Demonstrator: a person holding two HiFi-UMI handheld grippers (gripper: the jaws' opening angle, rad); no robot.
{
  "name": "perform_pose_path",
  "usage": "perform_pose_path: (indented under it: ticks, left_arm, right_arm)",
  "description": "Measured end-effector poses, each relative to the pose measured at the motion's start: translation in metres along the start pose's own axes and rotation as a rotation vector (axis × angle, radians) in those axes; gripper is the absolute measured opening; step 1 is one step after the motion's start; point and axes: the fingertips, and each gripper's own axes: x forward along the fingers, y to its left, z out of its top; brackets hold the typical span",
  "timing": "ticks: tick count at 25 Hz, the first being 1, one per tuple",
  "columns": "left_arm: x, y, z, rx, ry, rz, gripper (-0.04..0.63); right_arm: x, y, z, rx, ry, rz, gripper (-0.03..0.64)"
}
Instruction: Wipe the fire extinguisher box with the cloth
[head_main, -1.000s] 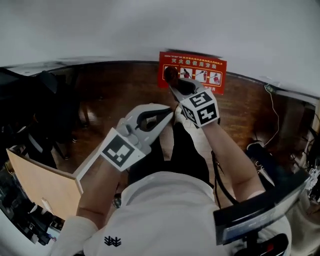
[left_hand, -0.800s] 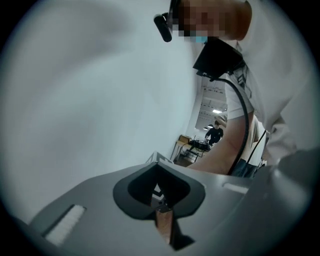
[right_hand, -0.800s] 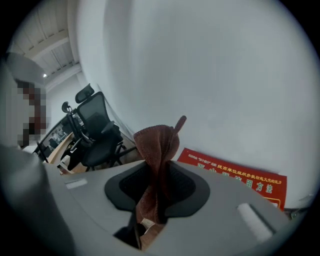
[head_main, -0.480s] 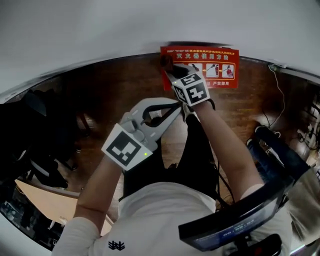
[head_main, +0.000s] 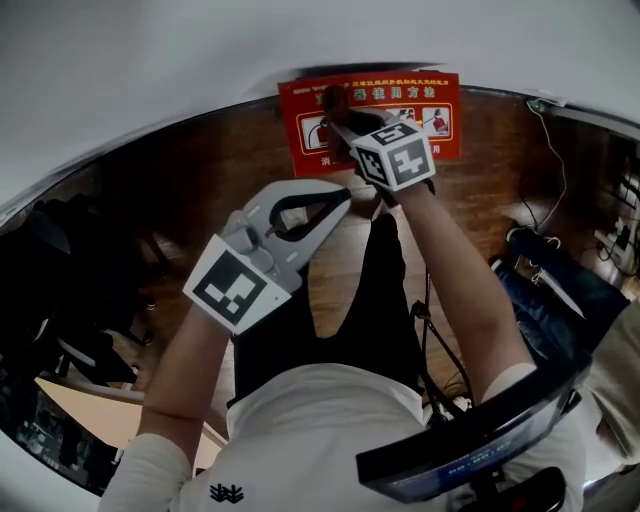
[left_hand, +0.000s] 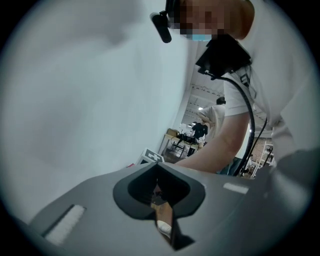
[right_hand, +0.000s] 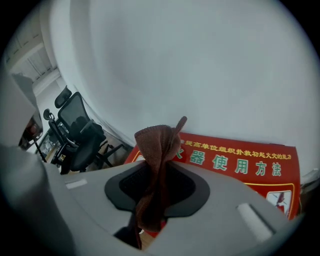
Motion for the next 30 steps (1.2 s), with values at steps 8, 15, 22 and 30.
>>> perform_pose_path:
  ticks: [8, 15, 22, 30]
  left_arm:
    - [0.065, -0.02, 0.0, -0.029, 0.036, -0.013, 0.0]
    - [0.134, -0.045, 0.006, -0.04, 0.051, -0.041, 0.0]
    - [0.184, -0.06, 0.006, -0.041, 0.079, -0.064, 0.0]
    - [0.218, -0.052, 0.001, -0.042, 0.098, -0.072, 0.0]
  right_arm:
    - [-0.048, -0.069, -0.018, 0.022, 0.002, 0.02, 0.094]
    - [-0.089, -0.133, -0.039, 0.042, -0.001, 0.018, 0.094]
    - [-0.119, -0.181, -0.048, 0.069, -0.021, 0.051, 0.094]
    - [-0.139, -0.217, -0.05, 0.117, -0.079, 0.068, 0.094]
